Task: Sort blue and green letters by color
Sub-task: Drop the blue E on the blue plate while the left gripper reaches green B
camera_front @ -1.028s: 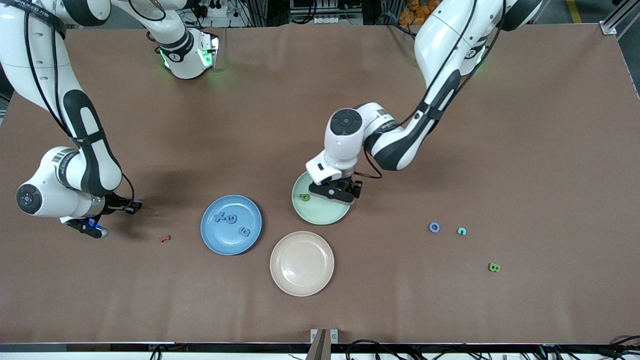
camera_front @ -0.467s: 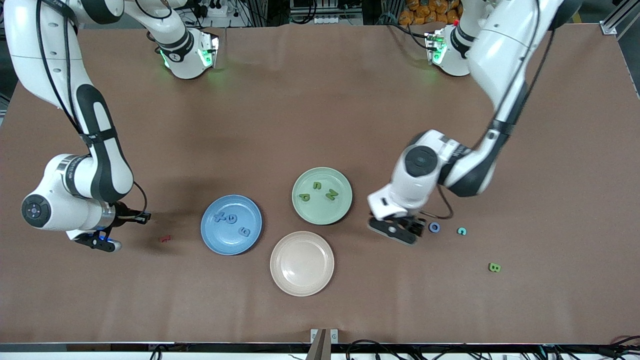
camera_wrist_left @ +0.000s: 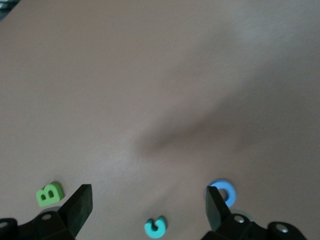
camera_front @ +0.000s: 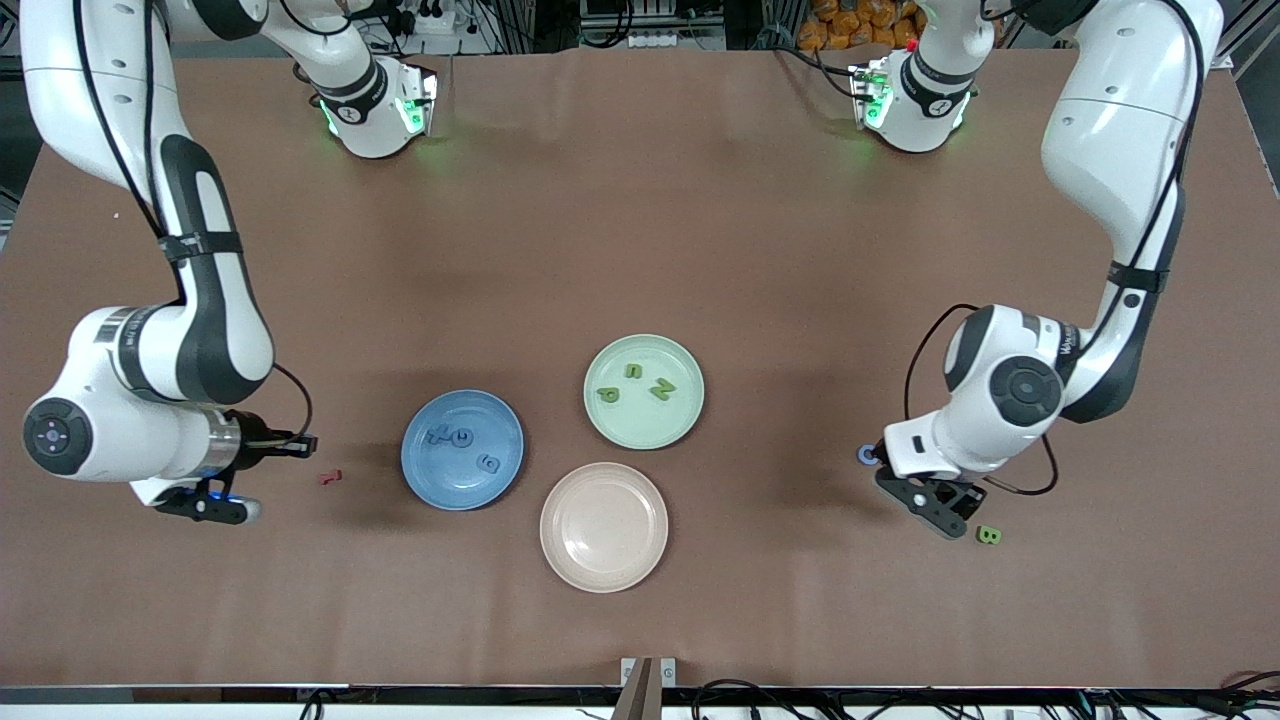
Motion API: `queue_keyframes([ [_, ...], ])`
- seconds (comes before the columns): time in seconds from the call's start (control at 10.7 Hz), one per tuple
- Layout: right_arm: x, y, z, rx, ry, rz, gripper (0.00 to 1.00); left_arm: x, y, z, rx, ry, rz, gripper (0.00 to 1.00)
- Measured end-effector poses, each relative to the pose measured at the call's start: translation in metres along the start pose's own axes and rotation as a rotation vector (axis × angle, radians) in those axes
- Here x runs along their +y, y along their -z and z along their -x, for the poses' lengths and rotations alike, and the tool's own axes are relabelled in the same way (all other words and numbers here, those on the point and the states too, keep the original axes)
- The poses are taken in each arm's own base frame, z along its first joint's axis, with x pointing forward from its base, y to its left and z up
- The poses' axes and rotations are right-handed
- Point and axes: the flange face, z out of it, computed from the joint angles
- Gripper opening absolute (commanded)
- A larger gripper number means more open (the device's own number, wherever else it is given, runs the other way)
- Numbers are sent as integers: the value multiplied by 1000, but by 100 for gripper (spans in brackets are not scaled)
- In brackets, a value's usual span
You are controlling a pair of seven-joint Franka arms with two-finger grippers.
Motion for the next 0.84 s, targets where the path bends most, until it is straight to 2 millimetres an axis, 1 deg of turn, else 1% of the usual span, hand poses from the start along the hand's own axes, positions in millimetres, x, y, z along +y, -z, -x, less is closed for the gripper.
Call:
queue_keyframes([
  [0.19, -42, -1, 8, -3, -28, -29, 0, -39, -13, 27, -15, 78, 21, 100],
  [0.28, -66, 0, 13, -1, -56, -31, 0, -55, -21, 40, -25, 102, 26, 97],
  [0.37, -94, -1, 21, -4, -94, -36, 0, -65, -27, 49, -32, 123, 33, 97],
  [0.47, -121, -6, 29, -7, -125, -40, 0, -70, -31, 54, -29, 153, 54, 91],
  [0.56, -147, -12, 35, 4, -147, -47, 0, -77, -33, 59, -25, 185, 71, 90],
  [0.65, -165, -18, 41, 7, -165, -55, 42, -83, -34, 62, -20, 204, 76, 90],
  [0.75, -174, -22, 44, 0, -179, -65, 99, -88, -36, 63, -17, 230, 80, 90],
  [0.84, -177, -25, 44, -10, -189, -78, 100, -90, -38, 62, -13, 255, 80, 90],
])
